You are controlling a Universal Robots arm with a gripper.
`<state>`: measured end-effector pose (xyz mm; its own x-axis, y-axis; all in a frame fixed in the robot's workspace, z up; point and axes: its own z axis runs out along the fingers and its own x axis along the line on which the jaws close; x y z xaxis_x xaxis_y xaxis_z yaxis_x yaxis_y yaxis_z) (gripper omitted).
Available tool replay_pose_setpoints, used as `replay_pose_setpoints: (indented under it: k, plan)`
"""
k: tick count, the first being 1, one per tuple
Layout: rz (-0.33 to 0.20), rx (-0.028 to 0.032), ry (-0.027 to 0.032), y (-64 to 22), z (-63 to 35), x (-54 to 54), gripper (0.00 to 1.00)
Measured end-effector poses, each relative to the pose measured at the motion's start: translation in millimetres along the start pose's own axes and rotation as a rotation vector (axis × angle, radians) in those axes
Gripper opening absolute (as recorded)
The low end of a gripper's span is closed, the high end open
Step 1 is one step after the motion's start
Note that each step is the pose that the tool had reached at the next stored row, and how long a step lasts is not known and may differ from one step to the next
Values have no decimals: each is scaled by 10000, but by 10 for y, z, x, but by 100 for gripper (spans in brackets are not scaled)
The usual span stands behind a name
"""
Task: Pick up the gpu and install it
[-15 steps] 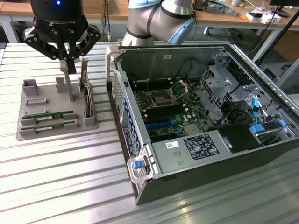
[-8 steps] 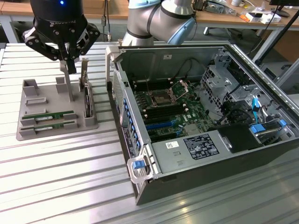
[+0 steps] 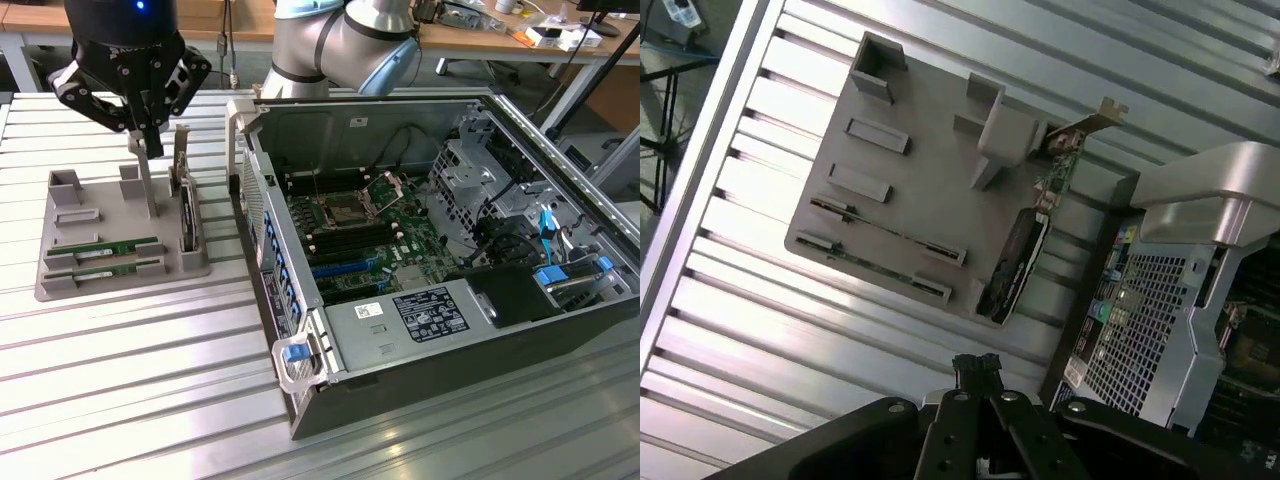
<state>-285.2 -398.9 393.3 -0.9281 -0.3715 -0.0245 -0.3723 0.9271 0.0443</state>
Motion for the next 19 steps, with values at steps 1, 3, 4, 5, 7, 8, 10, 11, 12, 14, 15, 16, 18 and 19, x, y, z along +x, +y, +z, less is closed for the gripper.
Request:
replay_pose_setpoints:
  k: [1, 3, 4, 5, 7, 8, 10, 11, 12, 14, 15, 16, 18, 19]
  plan:
    - [-136, -3, 6, 0, 0, 0, 10]
    - [-389, -10, 17, 0, 0, 0, 10]
    - [-626, -16, 28, 0, 0, 0, 10]
    - [-786, -20, 34, 0, 0, 0, 10]
    - [-1083, -27, 48, 0, 0, 0, 10]
    - [-1275, -32, 57, 0, 0, 0, 10]
    - [-1559, -39, 68, 0, 0, 0, 10]
    - [-1657, -41, 73, 0, 0, 0, 10]
    - [-1821, -45, 81, 0, 0, 0, 10]
    - [-2223, -55, 98, 0, 0, 0, 10]
    - [-2324, -57, 103, 0, 0, 0, 10]
    - [-2419, -59, 107, 0, 0, 0, 10]
    - [-2631, -65, 117, 0, 0, 0, 10]
    - [-2717, -67, 120, 0, 0, 0, 10]
